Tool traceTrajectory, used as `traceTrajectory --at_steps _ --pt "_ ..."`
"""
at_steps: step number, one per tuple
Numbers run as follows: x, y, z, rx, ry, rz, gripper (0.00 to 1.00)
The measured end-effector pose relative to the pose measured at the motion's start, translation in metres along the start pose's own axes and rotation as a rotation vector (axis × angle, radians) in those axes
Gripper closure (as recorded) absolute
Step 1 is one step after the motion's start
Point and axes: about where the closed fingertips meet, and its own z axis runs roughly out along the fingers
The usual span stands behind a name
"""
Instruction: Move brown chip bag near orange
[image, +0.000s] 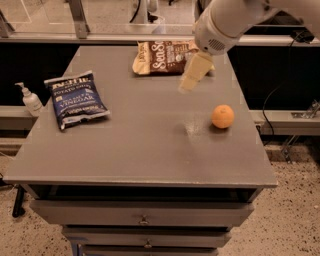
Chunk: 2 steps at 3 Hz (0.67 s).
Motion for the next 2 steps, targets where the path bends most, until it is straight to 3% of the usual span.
traceTrajectory --at_steps 1,2 --pt "-0.015 -0.039 0.046 0.021 -0.011 0.029 0.00" --pt "-0.014 -0.076 0.094 0.016 -0.005 0.093 0.00"
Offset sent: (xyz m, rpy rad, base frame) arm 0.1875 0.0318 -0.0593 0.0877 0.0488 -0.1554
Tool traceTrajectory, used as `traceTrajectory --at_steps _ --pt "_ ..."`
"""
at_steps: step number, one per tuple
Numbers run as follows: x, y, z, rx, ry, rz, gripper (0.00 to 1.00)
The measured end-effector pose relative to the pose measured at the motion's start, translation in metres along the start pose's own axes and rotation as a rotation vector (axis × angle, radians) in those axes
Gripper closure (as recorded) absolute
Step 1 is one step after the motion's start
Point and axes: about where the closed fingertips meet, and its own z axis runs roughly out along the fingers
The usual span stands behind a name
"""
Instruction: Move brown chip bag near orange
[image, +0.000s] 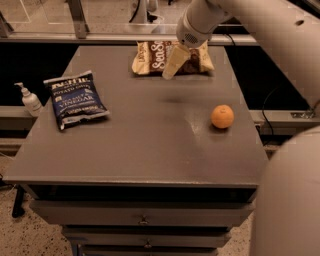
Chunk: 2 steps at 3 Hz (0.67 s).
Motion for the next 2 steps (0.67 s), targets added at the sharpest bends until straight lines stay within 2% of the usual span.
traceTrajectory --at_steps 1,2 --pt "0.011 -0.028 0.041 -0.020 0.009 0.084 0.00" --pt "0.028 -0.044 0.074 -0.039 0.026 0.155 0.00"
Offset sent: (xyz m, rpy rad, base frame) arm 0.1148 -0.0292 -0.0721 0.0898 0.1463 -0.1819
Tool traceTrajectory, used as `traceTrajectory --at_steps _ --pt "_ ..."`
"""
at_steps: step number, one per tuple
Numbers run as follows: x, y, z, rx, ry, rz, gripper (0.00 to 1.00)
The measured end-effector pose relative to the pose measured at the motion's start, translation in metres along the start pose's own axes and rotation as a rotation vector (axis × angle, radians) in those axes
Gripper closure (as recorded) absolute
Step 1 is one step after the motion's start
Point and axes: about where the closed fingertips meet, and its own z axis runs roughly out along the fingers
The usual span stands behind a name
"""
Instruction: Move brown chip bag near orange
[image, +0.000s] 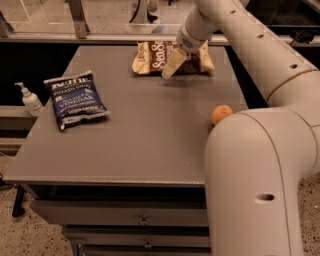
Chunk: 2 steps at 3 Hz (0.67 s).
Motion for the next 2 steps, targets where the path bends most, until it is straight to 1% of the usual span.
traceTrajectory --at_steps 1,2 --pt "0.0057 -0.0072 0.0136 -0.013 0.001 0.020 0.18" --pt "0.0011 -0.0066 0.0099 -0.033 -0.015 0.002 0.42"
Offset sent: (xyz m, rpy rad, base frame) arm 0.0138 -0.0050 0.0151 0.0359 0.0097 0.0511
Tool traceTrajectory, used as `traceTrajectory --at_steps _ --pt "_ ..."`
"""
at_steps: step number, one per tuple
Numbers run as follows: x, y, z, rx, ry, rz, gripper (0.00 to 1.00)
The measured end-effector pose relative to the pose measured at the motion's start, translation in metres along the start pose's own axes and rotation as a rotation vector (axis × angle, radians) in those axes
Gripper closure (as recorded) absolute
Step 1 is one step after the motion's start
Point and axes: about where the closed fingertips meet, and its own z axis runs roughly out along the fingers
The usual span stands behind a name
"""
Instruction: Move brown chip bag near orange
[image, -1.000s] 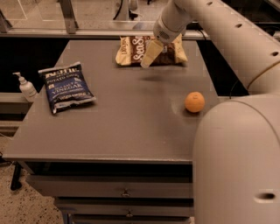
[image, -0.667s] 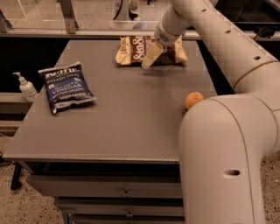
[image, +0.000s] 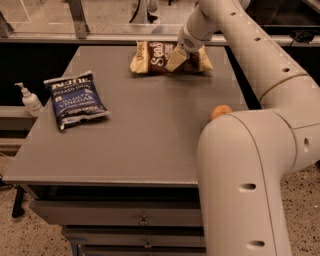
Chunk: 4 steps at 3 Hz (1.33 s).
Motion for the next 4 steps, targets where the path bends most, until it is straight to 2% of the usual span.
traceTrajectory --at_steps 2,3,4 --pt "-0.009 0.025 -0.036 -0.074 -0.047 -0.086 0.88" --pt "-0.001 0.044 -0.068 -0.110 -0.060 -0.162 1.00" --pt "0.016 0.061 -0.090 -0.142 -0.057 -0.226 1.00"
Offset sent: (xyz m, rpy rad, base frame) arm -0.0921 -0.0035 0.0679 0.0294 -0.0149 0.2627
